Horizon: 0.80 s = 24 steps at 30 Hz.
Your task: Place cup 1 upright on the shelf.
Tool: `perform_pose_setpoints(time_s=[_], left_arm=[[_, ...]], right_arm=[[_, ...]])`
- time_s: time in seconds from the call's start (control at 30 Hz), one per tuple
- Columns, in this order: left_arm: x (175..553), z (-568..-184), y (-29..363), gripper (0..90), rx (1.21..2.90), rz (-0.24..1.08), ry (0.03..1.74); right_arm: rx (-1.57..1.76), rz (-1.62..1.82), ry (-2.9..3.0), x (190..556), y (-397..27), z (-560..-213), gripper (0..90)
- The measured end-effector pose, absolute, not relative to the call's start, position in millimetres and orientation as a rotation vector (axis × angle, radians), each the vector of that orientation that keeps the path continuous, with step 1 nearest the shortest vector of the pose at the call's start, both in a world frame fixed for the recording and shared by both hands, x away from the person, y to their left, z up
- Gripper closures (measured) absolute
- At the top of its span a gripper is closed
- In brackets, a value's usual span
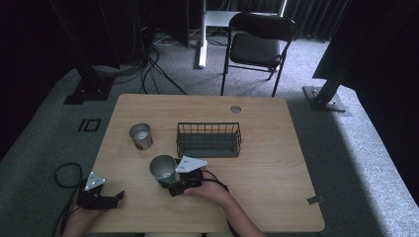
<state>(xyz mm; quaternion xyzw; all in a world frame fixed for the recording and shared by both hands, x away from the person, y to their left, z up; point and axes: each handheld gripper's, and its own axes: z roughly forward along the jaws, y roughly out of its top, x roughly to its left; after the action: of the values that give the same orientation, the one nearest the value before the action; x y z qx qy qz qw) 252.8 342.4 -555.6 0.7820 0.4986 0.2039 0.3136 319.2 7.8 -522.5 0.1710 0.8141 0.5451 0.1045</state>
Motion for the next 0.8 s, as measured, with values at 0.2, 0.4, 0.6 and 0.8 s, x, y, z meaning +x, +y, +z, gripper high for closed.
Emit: perform_pose_setpoints(time_s=[0.2, 0.4, 0.6, 0.8], left_arm=[[253, -556, 342, 2.3, 2.062, 0.538, 1.315], [253, -556, 342, 2.3, 2.062, 0.538, 1.315], [253, -556, 342, 2.3, 2.061, 0.538, 1.315], [253, -556, 342, 2.3, 2.061, 0.538, 1.315]], right_arm=[[0.555, 1.635, 2.339, 319, 12, -522, 10.8], [0.516, 1.654, 2.312, 320, 15, -525, 10.9], [0.487, 1.671, 2.3, 323, 17, -523, 10.8], [0.475, 1.677, 2.309, 325, 22, -522, 10.9]])
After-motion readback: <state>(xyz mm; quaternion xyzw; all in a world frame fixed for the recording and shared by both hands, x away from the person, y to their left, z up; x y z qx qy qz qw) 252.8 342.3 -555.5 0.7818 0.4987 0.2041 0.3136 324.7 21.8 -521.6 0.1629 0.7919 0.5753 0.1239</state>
